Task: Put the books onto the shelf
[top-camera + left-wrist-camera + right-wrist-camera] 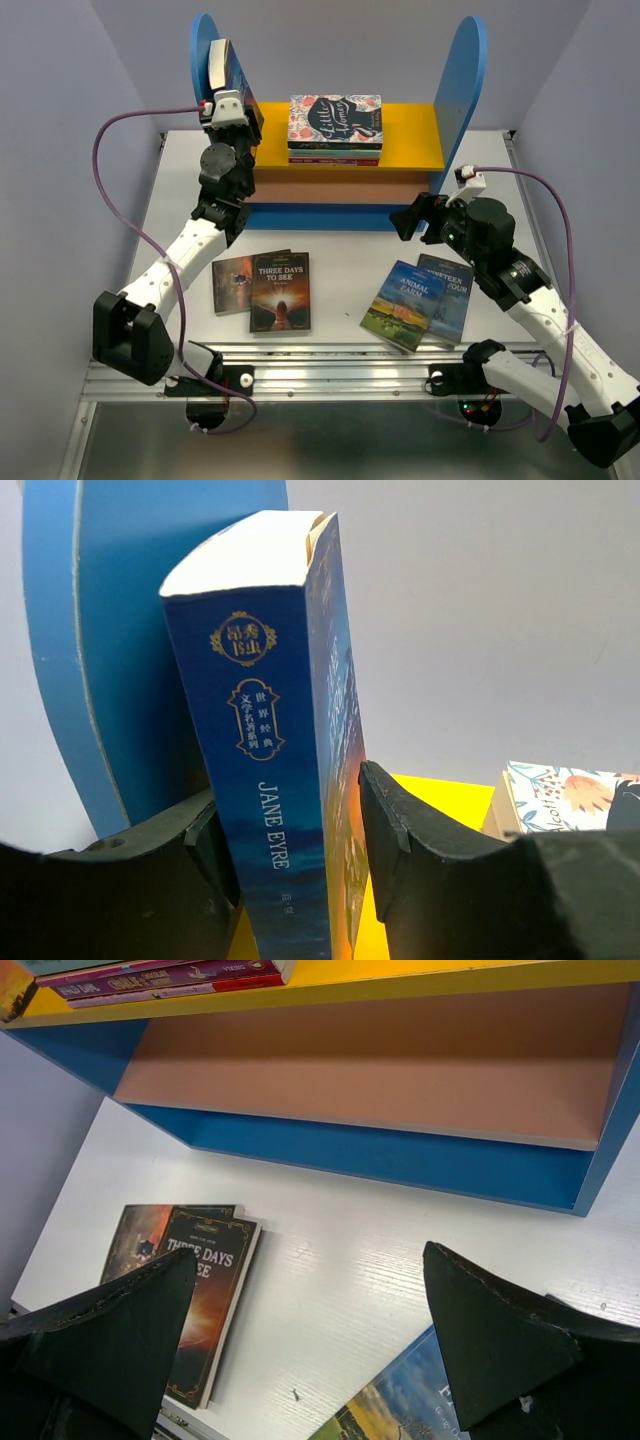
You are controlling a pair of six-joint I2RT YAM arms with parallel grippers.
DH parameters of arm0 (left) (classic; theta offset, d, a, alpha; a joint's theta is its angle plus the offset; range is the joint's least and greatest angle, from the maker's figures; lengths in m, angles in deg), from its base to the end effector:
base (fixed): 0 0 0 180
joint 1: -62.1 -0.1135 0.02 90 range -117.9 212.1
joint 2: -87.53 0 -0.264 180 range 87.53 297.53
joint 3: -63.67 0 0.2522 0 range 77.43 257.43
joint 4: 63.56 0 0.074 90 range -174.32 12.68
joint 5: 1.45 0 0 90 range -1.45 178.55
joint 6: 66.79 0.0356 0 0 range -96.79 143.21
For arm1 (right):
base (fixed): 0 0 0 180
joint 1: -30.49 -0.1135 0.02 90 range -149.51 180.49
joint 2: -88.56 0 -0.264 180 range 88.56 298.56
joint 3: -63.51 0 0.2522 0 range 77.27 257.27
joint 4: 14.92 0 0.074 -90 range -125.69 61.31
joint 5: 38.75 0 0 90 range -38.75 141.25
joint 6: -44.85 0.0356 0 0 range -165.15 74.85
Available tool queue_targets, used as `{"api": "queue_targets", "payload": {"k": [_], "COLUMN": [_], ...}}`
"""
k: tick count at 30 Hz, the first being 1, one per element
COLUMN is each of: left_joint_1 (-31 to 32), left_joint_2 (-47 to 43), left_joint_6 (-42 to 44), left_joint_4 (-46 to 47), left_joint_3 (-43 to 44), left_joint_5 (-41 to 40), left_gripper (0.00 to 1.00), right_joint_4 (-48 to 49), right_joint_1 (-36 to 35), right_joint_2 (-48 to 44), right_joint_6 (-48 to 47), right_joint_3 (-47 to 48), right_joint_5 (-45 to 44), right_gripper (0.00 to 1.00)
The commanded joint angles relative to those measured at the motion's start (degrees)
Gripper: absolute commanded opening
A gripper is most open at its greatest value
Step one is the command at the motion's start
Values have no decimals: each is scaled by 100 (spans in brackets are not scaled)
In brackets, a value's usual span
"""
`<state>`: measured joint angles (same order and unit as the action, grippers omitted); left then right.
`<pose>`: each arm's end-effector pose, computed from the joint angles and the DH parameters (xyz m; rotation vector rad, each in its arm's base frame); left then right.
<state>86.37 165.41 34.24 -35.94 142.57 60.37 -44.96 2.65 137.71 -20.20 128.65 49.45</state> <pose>0.2888 -0.1118 0.4266 -0.1045 1.1300 0.0575 0.1739 0.0906 0.3561 -0.0241 1.8604 0.6194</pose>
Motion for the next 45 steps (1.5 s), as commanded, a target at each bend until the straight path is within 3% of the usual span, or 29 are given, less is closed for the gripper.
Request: {"api": "queue_targets", "payload": {"k": [1, 4, 7, 13, 17, 22, 27, 37, 40, 43, 45], "left_joint_1": [-10, -10, -2, -1, 16, 51, 86, 218, 245, 280, 332], "left_joint_2": [-327, -344, -406, -590, -678, -871, -1205, -2295, -2375, -2051, -1508], "left_joint_6": [-13, -13, -48, -320, -417, -540, -909, -2235, -2377, -2386, -2351], "left_joint_4": [476, 467, 414, 379, 344, 247, -16, -684, -1018, -1710, -2676], "left_joint_3": [-63, -72, -90, -204, -274, -309, -327, -477, -135, 1099, 1831], "left_joint_5": [32, -3, 41, 32, 15, 102, 357, 173, 661, 1732, 2366], "left_gripper": [56, 59, 71, 73, 83, 84, 99, 99, 99, 99, 99], "right_joint_4": [107, 107, 98, 115, 116, 116, 116, 124, 133, 124, 124], "right_joint_1": [-11, -11, -11, -11, -11, -11, -11, -11, -11, -11, -11], "right_joint_2": [-63, -63, -81, -63, -45, -63, -63, -116, -133, -151, -177], "right_joint_6": [-113, -113, -104, -96, -104, -113, -148, -210, -245, -245, -219], "right_joint_3": [145, 153, 136, 118, 118, 83, 92, 145, 171, 162, 145], "right_joint_5": [-66, -48, -48, -101, -101, -110, -92, -215, -198, -198, -215], "right_gripper": [100, 100, 100, 100, 100, 100, 100, 100, 100, 100, 100]}}
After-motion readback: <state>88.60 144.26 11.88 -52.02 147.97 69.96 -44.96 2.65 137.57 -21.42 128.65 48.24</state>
